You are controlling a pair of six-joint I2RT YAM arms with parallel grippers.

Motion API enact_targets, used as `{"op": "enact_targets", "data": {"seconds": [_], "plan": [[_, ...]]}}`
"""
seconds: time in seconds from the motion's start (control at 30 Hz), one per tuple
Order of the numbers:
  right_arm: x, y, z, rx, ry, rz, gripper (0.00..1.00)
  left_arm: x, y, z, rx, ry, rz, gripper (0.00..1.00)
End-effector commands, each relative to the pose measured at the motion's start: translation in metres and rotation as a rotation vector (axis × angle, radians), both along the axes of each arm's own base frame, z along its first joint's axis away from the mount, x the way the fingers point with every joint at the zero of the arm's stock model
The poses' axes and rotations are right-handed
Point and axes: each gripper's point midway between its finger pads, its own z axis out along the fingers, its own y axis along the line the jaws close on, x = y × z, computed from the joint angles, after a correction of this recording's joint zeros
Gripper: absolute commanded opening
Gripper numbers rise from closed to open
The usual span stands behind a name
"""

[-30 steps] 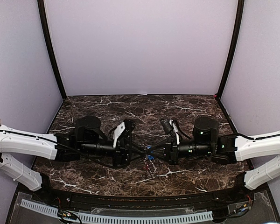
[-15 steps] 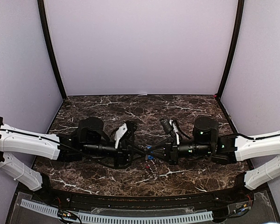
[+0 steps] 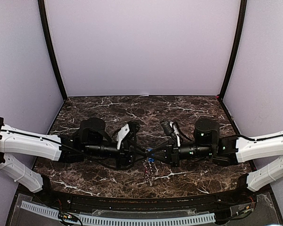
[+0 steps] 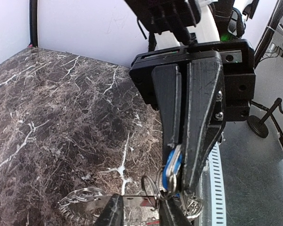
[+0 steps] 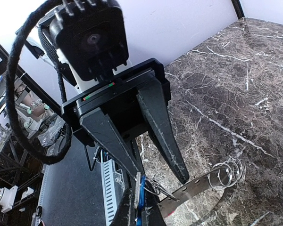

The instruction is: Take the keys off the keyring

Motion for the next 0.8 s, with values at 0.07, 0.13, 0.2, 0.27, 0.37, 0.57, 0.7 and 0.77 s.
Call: {"op": "enact_targets", "data": {"seconds": [0.07,0.13,0.2,0.27,0.37,0.57,0.7,0.77], "plan": [[0.001,0.008,0.032,0.095,-0.042,0.011,0.0,0.0,-0.007,0.021,-0.062,-0.036,-0.025,0.14],[0.002,0.007,0.032,0.093,-0.043,0.006,0.0,0.0,-0.006,0.021,-0.063,-0.039,-0.022,0.08],[0.003,0.006,0.032,0.093,-0.043,-0.005,0.0,0.0,-0.004,0.02,-0.065,-0.045,-0.018,0.01],[0.005,0.003,0.034,0.095,-0.047,-0.019,0.0,-0.001,-0.002,0.02,-0.069,-0.053,-0.017,0.0],[0.008,-0.002,0.031,0.077,-0.062,-0.045,0.0,-0.006,0.003,0.021,-0.085,-0.068,-0.036,0.0],[0.019,-0.015,0.021,0.019,-0.071,-0.101,0.0,-0.02,0.012,0.031,-0.144,-0.089,-0.08,0.0],[0.018,-0.017,0.015,-0.004,-0.069,-0.086,0.0,-0.022,0.015,0.035,-0.168,-0.094,-0.084,0.0],[0.017,-0.015,0.007,-0.03,-0.059,-0.072,0.0,-0.023,0.015,0.037,-0.18,-0.095,-0.09,0.0]]}}
